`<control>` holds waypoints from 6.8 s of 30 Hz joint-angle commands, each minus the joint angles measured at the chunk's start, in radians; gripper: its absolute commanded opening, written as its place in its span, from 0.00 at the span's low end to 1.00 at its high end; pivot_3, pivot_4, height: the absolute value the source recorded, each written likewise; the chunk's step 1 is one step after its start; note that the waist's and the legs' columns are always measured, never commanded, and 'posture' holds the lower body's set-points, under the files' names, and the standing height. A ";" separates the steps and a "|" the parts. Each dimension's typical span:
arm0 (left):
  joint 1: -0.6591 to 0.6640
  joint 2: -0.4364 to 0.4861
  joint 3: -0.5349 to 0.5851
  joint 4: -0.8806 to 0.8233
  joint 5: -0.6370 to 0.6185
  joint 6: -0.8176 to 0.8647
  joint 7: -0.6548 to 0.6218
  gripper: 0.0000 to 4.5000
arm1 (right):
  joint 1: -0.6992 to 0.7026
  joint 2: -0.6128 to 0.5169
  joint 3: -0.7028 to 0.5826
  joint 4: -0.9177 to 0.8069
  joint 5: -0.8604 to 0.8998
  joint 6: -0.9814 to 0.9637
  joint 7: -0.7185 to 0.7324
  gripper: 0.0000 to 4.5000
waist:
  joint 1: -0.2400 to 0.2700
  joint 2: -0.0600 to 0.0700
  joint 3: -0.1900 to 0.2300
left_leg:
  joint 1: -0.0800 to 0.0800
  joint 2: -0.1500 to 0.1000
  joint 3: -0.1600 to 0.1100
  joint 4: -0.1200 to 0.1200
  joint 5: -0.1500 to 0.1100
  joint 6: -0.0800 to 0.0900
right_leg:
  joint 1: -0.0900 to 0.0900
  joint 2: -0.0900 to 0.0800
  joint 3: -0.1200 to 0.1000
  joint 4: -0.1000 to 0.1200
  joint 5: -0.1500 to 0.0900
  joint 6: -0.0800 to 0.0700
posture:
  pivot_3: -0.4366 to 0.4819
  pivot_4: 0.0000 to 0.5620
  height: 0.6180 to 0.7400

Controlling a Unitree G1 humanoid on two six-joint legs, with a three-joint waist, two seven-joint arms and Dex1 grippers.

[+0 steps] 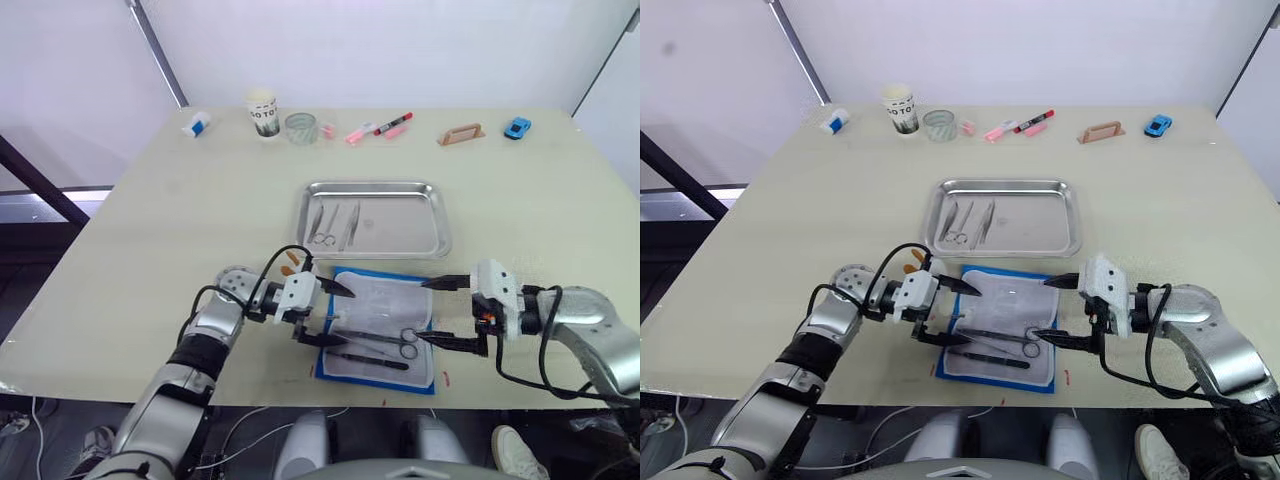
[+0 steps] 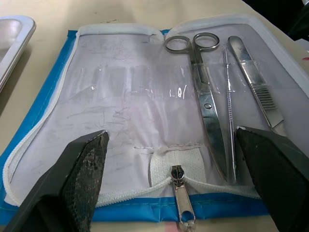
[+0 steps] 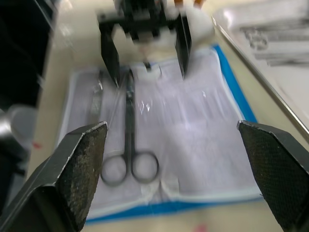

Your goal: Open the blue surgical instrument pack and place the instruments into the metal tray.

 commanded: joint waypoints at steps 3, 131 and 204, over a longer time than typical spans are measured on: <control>0.048 0.026 -0.036 0.076 0.052 0.026 -0.008 1.00 | -0.064 -0.011 0.088 -0.205 -0.050 0.313 -0.176 0.95 | 0.000 0.000 0.000 | -0.001 0.000 -0.001 0.000 0.000 0.000 | -0.001 0.000 0.000 0.000 0.000 0.000 | 0.48 0.27 1.00; 0.027 0.006 -0.044 0.052 0.048 0.055 0.020 1.00 | -0.156 -0.111 -0.189 -0.194 0.217 0.458 -0.119 0.01 | 0.001 -0.009 0.019 | -0.002 -0.001 -0.011 0.000 0.000 0.000 | -0.001 -0.001 -0.003 -0.002 -0.001 0.001 | 0.48 0.27 1.00; 0.078 0.018 -0.007 -0.020 0.031 0.086 0.050 1.00 | -0.357 0.659 0.020 0.080 0.008 0.328 -0.630 0.85 | -0.007 0.002 0.020 | -0.004 -0.003 -0.014 -0.001 0.001 0.001 | -0.001 0.001 0.002 -0.001 0.000 0.001 | 0.48 0.27 1.00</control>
